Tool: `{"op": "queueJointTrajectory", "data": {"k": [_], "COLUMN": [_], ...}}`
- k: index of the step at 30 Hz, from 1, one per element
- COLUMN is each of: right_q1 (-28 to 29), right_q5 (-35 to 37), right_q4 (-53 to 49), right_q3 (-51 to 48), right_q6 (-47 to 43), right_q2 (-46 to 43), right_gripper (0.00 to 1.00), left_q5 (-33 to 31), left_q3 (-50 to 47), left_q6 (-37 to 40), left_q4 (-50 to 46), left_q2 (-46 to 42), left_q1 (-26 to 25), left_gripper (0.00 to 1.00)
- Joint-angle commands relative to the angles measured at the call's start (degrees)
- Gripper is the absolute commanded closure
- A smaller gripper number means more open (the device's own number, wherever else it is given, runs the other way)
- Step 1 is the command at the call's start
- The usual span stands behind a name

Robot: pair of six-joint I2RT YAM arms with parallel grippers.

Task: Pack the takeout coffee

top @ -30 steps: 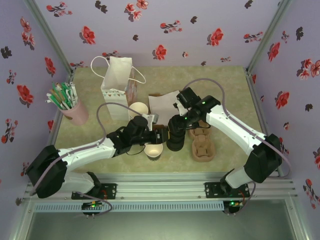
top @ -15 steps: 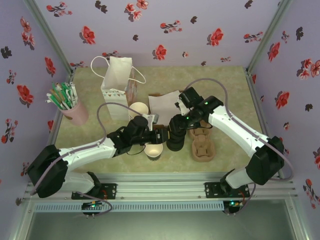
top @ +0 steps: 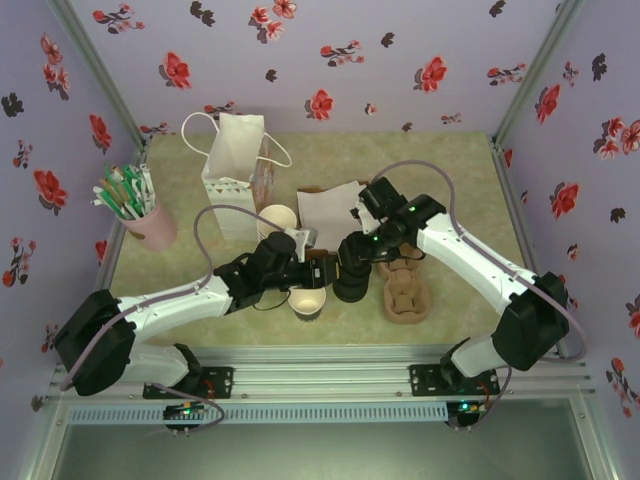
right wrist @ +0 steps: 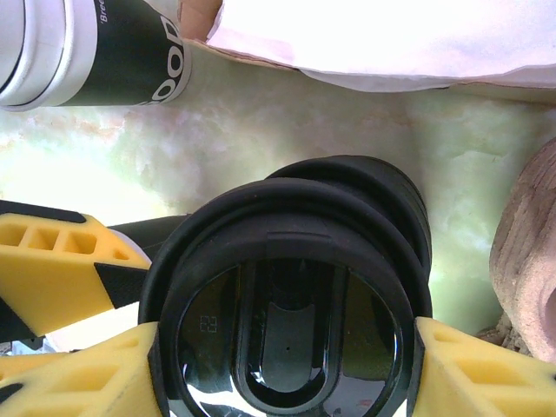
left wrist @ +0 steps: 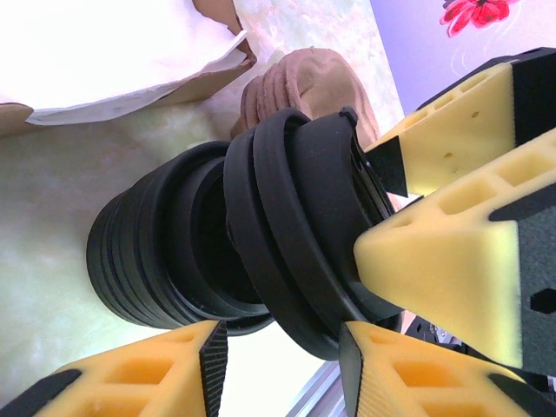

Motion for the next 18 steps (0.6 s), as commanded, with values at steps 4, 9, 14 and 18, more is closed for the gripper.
{"op": "queueJointTrajectory", "data": {"k": [4,9,14,18], "right_q1": [-0.4,-0.3,-0.3,-0.4], "right_q5": [-1.1,-1.5,-1.4,-1.6], "right_q4": [0.4,0.6,0.4,0.3], "right_q3": [-0.2,0.0,0.1,0.2], "right_q6": [1.0,1.2,1.3,1.4], "right_q2": [-2.1,-2.2,-2.4,-2.7], "right_gripper": [0.39,0.40,0.40,0.40], "left_q5": [-1.5,-1.8,-2.2,-2.5], "left_q3": [-0.8,-1.0,-1.1,-1.2], "left_q6": [-0.9,-0.9,-0.8,-0.7], "left_q4": [-5.8,-5.9,-6.6,-7.0], "left_q2": [0.1,0.5,0.6,0.7], "left_q1": [0.7,0.7,0.6,0.6], "left_gripper": [0.59,0.59,0.59,0.59]}}
